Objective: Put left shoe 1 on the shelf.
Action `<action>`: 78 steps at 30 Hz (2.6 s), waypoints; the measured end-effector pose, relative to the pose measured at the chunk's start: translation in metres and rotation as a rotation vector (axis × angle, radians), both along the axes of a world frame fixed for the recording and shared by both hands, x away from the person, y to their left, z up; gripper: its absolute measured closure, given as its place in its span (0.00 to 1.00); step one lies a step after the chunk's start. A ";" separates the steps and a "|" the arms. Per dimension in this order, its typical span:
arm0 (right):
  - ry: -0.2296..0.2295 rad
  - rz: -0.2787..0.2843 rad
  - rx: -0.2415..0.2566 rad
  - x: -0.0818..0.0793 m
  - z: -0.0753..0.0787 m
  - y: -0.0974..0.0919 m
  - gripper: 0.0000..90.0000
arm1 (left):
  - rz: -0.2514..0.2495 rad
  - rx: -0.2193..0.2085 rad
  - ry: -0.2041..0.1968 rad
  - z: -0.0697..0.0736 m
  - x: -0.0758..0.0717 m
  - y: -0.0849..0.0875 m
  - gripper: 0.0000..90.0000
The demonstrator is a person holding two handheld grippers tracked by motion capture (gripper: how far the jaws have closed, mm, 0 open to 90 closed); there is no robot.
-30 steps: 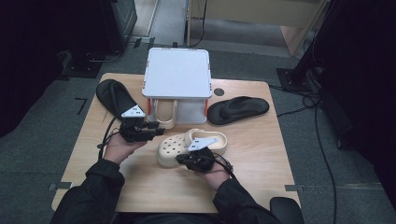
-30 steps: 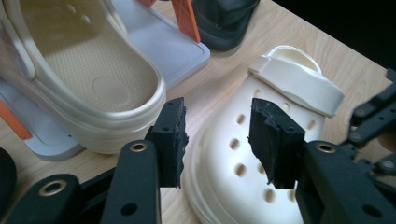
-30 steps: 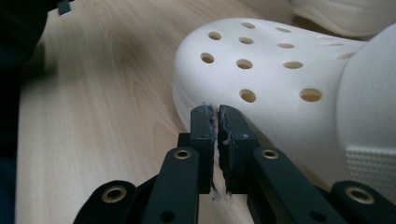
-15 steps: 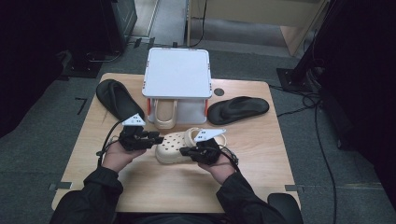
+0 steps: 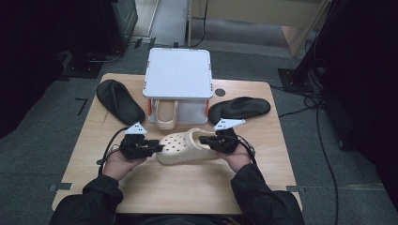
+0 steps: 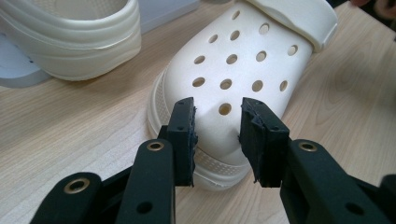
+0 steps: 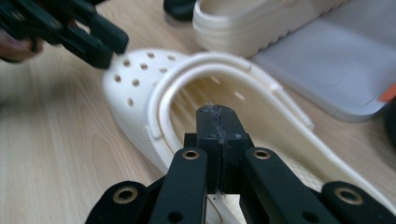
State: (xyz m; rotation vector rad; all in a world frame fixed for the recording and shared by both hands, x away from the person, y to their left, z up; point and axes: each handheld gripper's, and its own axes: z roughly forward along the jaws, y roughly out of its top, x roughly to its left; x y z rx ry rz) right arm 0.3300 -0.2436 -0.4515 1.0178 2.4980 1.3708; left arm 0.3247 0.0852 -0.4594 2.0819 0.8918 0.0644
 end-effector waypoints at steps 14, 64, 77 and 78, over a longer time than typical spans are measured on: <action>0.039 0.056 -0.021 -0.011 -0.010 0.011 1.00 | 0.011 -0.007 -0.010 -0.003 0.006 -0.002 0.74; -0.013 0.076 -0.020 -0.052 -0.003 -0.011 0.61 | -0.047 -0.029 0.027 -0.017 0.025 -0.035 0.79; -0.043 0.010 -0.074 -0.042 -0.012 0.000 0.58 | -0.048 -0.062 0.004 -0.021 0.037 -0.049 0.83; -0.047 0.010 -0.075 -0.042 -0.013 0.001 0.57 | -0.046 -0.065 0.005 -0.021 0.039 -0.051 0.83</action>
